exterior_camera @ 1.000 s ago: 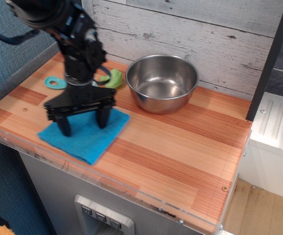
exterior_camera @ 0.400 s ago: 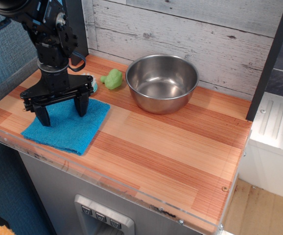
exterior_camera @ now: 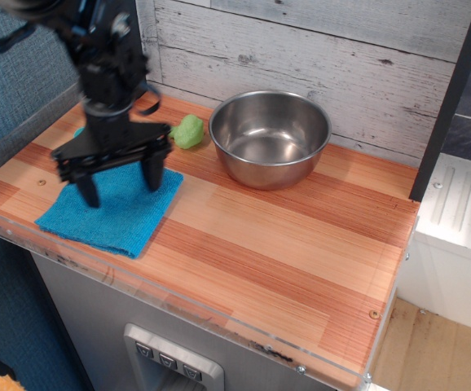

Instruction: Move the blue cloth to the left edge of the table

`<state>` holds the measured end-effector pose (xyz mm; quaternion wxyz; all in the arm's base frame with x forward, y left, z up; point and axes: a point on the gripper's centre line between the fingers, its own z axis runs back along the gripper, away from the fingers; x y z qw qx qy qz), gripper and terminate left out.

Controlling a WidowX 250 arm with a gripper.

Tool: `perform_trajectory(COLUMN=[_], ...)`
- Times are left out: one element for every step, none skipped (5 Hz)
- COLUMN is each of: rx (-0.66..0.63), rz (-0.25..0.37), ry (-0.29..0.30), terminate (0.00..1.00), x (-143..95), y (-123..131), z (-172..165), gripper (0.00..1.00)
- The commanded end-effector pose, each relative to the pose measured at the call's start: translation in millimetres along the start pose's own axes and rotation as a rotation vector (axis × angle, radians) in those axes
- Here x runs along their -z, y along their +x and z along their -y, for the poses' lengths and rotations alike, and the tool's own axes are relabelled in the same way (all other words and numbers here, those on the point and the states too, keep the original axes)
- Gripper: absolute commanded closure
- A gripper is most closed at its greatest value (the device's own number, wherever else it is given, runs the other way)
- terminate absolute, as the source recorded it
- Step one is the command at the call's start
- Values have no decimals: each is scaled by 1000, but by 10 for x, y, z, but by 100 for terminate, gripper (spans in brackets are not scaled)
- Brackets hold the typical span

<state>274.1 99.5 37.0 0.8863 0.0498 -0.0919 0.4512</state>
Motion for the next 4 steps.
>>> perform_trajectory(rx=[-26,-26,-26,-26], rz=[105,105,105,105], ry=[-103,-103,-103,-103], terminate=[0,0,0,100], x=[-677,-677,-677,-677], y=[1,1,1,1], z=[95,95,95,95], gripper=[0,0,0,0])
